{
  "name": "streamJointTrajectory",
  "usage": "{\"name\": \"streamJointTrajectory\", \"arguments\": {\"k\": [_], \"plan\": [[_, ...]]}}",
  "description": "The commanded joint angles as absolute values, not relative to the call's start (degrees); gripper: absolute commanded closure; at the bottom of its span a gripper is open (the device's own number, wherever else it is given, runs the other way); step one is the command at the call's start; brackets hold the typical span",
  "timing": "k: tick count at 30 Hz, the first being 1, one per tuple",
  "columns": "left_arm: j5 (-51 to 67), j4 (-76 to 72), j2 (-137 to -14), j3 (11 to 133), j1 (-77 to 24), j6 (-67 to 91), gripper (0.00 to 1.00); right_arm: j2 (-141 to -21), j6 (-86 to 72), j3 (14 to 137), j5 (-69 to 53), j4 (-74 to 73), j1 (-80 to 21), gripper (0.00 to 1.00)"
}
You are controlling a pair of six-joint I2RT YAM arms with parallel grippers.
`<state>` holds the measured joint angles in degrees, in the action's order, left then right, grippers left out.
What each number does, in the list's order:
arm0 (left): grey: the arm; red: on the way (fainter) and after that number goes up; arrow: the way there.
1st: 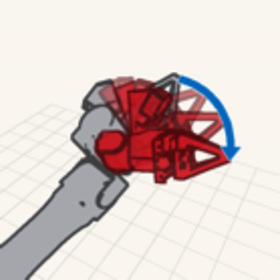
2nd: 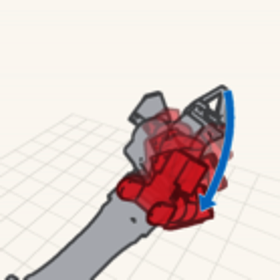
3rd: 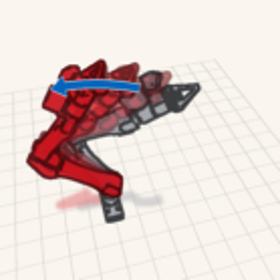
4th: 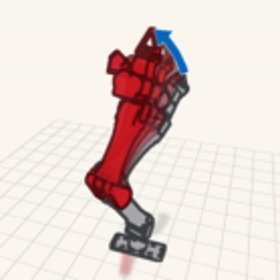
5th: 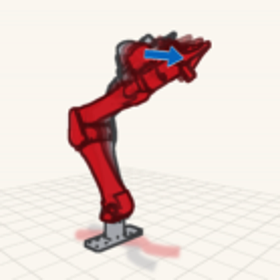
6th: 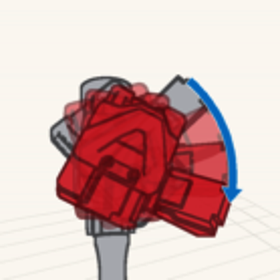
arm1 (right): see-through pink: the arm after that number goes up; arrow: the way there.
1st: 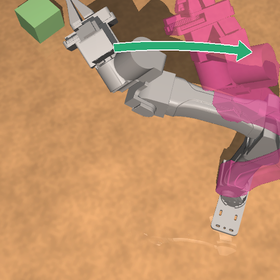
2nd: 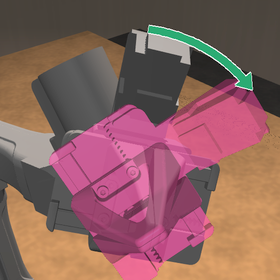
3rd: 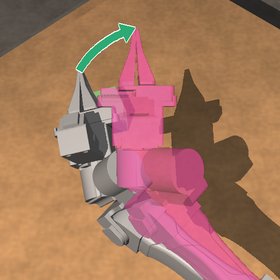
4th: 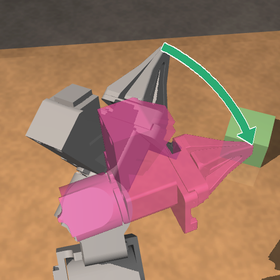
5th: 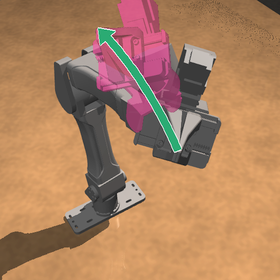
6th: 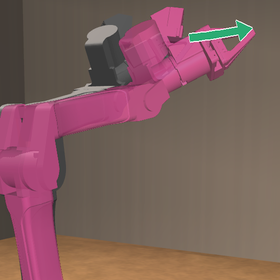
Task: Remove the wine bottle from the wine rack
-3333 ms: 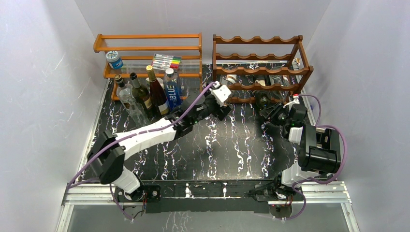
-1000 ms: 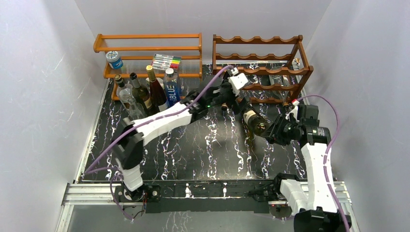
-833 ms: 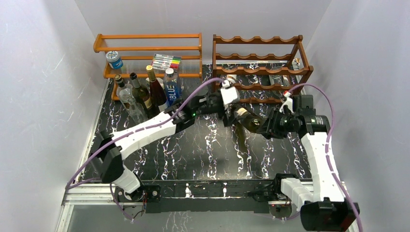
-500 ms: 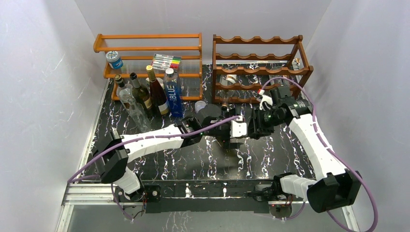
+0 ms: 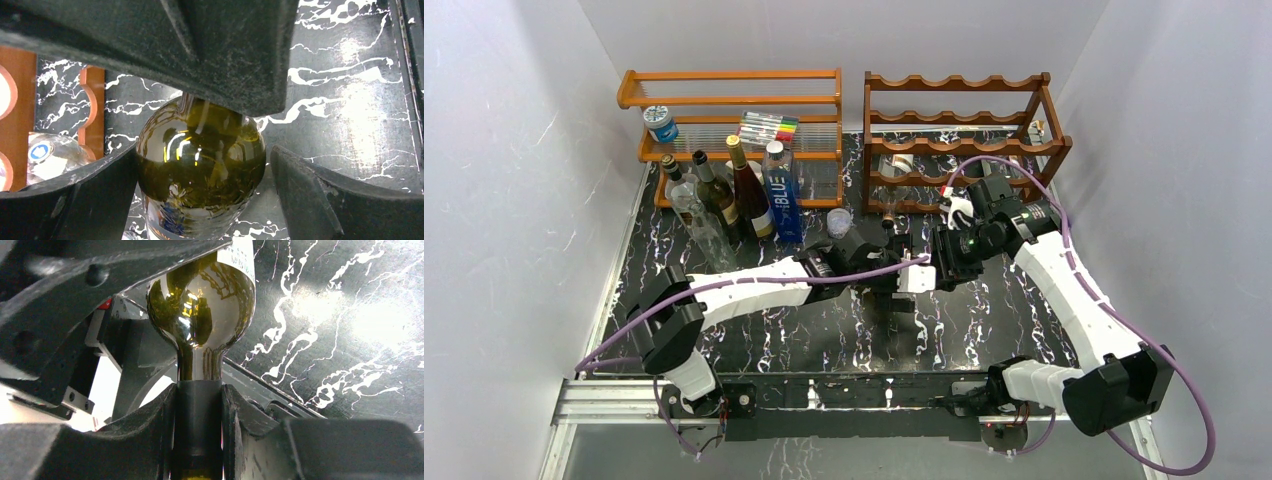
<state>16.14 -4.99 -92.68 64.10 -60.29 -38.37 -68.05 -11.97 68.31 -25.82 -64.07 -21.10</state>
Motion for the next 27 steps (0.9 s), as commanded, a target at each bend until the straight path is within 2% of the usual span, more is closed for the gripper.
{"name": "streamJointTrajectory", "arguments": {"k": [1,3,7,11,17,20,24,27], "plan": [[15.6,-1.95,-93.8,67.6,-60.43,-39.47,0.04,-67.78,-10.99,73.35,-29.78,-61.0,-22.05,1.0],[15.65,-1.15,-94.68,68.39,-60.38,-39.13,0.13,-67.92,-10.75,73.75,-30.31,-60.91,-22.29,1.0],[13.36,-1.03,-94.64,68.44,-60.44,-37.92,0.47,-67.72,-9.91,74.3,-31.36,-60.87,-22.5,0.99],[9.91,-5.02,-91.4,64.45,-60.47,-35.96,0.65,-67.4,-9.33,74.51,-30.73,-60.26,-22.48,0.73],[5.96,-11.77,-84.53,56.83,-60.38,-30.58,0.76,-67.0,-9.44,75.67,-27.93,-57.51,-22.42,0.34],[4.25,-13.92,-81.3,53.66,-60.38,-25.95,0.78,-67.06,-9.73,77.25,-26.92,-55.55,-22.5,0.16],[1.72,-16.8,-76.43,49.11,-60.19,-20.54,0.8,-67.77,-10.71,80.8,-23.99,-52.74,-22.51,0.03],[-1.56,-17.81,-72.21,46.81,-59.59,-17.58,0.83,-66.22,-12.7,83.21,-19.73,-48.91,-22.48,0.02]]}}
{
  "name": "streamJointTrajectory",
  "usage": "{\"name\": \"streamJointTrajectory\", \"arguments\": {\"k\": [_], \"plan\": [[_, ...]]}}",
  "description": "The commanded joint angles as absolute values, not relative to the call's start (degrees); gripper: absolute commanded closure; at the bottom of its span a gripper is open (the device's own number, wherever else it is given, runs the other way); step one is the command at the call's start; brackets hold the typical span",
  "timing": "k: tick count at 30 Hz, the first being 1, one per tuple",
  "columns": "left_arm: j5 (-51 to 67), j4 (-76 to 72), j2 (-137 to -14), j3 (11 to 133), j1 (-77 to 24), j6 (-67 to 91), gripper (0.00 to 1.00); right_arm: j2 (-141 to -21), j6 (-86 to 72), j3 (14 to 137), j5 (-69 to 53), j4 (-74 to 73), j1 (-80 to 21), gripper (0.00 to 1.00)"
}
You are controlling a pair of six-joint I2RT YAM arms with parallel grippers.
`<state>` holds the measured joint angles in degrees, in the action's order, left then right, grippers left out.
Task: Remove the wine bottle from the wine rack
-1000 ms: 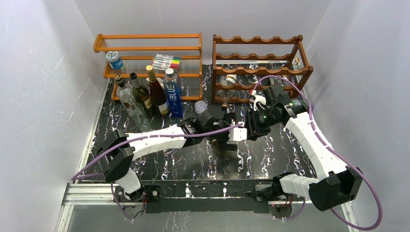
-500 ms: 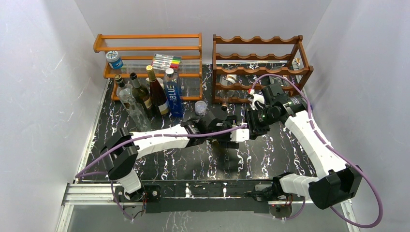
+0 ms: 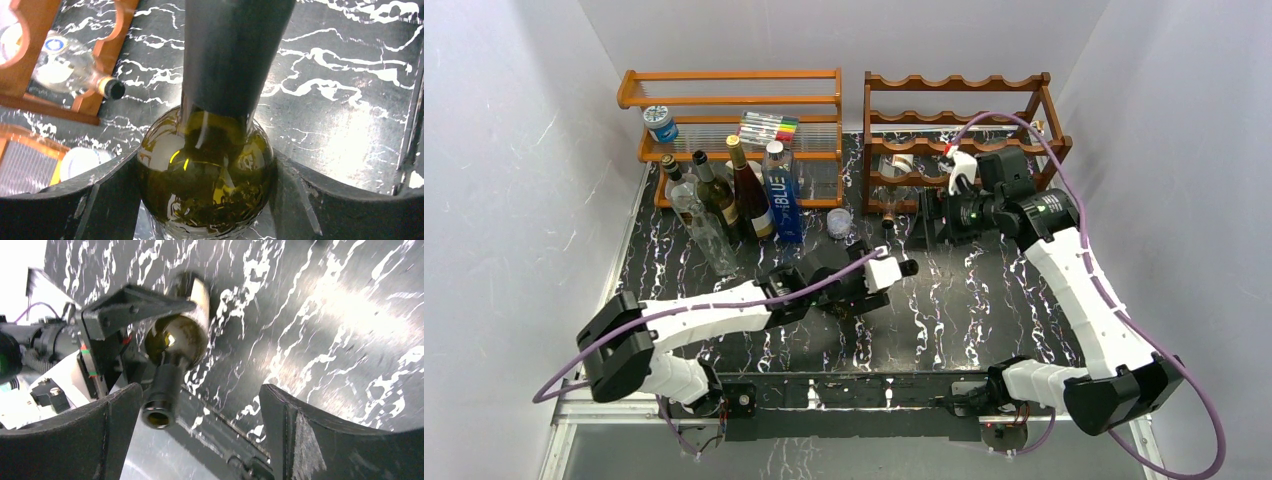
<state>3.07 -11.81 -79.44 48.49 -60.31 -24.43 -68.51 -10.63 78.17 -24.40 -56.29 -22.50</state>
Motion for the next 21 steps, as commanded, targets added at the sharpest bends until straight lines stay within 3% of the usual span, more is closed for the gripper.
{"name": "streamJointTrajectory", "arguments": {"k": [1,8,21], "plan": [[-2.58,-17.91,-70.69,46.09,-59.16,-16.53,0.83,-65.29,-13.34,83.19,-18.25,-46.44,-22.48,0.02],[-8.99,-17.26,-59.72,41.5,-53.36,-8.49,0.83,-61.45,-18.25,80.27,-17.57,-36.0,-22.48,0.02],[-16.55,-17.34,-50.69,37.57,-35.28,0.31,0.81,-60.39,-18.47,76.81,-16.73,-34.72,-22.48,0.02]]}}
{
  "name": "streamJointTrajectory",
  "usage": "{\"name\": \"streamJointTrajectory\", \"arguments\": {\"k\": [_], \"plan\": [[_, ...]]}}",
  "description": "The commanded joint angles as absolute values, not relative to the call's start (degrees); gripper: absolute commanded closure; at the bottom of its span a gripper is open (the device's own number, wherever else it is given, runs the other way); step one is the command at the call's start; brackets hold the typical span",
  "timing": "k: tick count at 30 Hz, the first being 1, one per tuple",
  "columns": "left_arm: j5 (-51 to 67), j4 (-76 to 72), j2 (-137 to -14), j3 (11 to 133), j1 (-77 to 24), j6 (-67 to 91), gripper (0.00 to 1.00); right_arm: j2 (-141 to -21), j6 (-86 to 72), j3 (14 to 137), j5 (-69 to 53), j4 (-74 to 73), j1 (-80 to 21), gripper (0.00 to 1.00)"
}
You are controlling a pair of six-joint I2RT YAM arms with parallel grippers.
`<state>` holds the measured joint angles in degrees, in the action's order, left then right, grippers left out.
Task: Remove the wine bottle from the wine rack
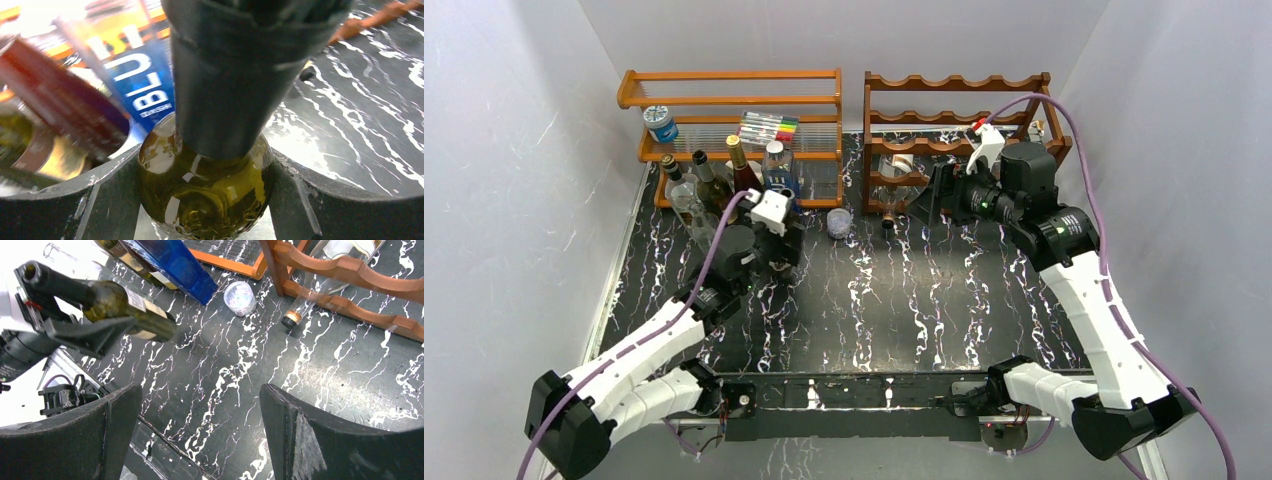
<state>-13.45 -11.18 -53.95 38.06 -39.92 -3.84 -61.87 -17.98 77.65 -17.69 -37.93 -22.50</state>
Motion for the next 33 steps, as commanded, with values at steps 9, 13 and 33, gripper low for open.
{"name": "streamJointTrajectory", "arguments": {"k": [9,13,33], "plan": [[-22.16,-25.75,-53.48,34.95,-29.01,4.92,0.81,-59.58,-18.74,75.9,-15.94,-34.93,-22.47,0.02],[-24.62,-29.01,-54.51,33.44,-28.4,4.9,0.81,-59.17,-18.83,75.46,-15.41,-35.29,-22.49,0.02],[-27.14,-42.06,-56.3,23.53,-26.18,5.54,0.57,-58.83,-19.74,73.48,-15.71,-33.75,-22.49,0.02]]}}
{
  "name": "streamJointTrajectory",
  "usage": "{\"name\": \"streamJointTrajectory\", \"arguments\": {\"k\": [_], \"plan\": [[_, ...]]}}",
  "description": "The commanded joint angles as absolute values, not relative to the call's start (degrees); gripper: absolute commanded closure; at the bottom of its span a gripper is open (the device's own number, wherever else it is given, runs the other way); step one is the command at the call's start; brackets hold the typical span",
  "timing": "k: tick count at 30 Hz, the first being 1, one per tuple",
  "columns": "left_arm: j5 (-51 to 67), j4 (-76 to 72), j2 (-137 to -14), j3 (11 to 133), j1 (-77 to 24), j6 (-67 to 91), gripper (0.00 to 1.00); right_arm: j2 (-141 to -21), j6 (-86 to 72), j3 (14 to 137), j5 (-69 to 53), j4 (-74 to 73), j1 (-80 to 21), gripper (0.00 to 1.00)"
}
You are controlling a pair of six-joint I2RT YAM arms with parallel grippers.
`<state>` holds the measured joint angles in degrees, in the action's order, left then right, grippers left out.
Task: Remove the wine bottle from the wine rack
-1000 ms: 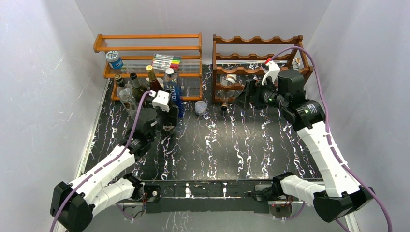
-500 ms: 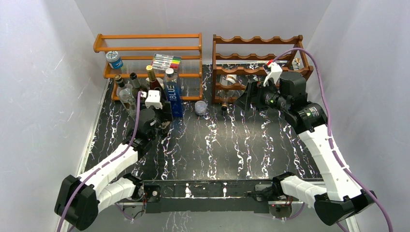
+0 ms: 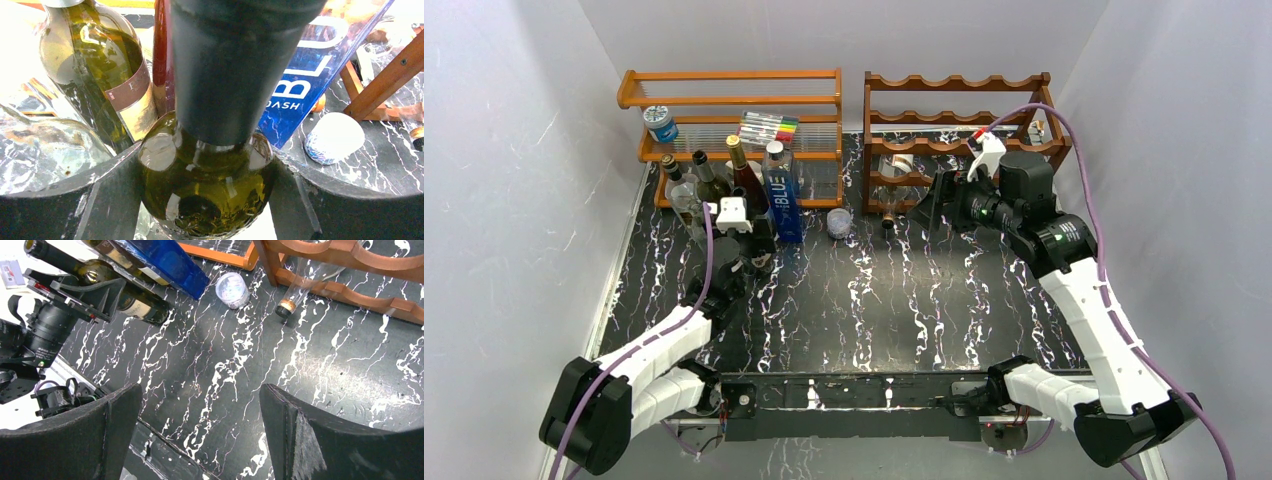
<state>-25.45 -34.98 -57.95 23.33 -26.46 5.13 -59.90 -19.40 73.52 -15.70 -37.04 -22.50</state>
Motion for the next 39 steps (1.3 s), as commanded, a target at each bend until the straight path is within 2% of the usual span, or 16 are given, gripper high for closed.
{"name": "streamJointTrajectory", "arguments": {"k": [1,5,10,13,21,25,33,39], "plan": [[-27.3,-41.75,-56.19,23.66,-26.19,5.61,0.53,-58.8,-19.76,73.42,-15.69,-33.83,-22.5,0.02],[-27.12,-39.43,-55.19,24.2,-26.19,5.63,0.35,-58.47,-19.69,73.23,-15.49,-34.0,-22.47,0.02],[-25.64,-35.52,-53.27,25.71,-26.19,5.36,0.18,-58.01,-19.7,72.9,-15.3,-34.1,-22.42,0.02],[-24.12,-33.93,-51.93,26.5,-26.19,5.26,0.03,-58.01,-19.72,72.86,-15.33,-34.04,-22.49,0.02],[-22.75,-27.5,-48.77,30.19,-26.19,4.65,0.02,-58.27,-19.71,72.83,-15.38,-33.75,-22.5,0.02],[-20.81,-18.2,-46.93,36.13,-26.19,4.9,0.02,-58.17,-18.57,71.75,-12.99,-34.41,-22.48,0.02],[-17.78,-3.29,-44.74,52.1,-26.19,2.48,0.02,-56.57,-13.87,71.57,-1.57,-36.56,-22.5,0.02],[-16.11,3.85,-48.31,68.63,-26.19,-1.05,0.02,-50.04,-10.93,74.51,13.0,-35.28,-22.49,0.02]]}}
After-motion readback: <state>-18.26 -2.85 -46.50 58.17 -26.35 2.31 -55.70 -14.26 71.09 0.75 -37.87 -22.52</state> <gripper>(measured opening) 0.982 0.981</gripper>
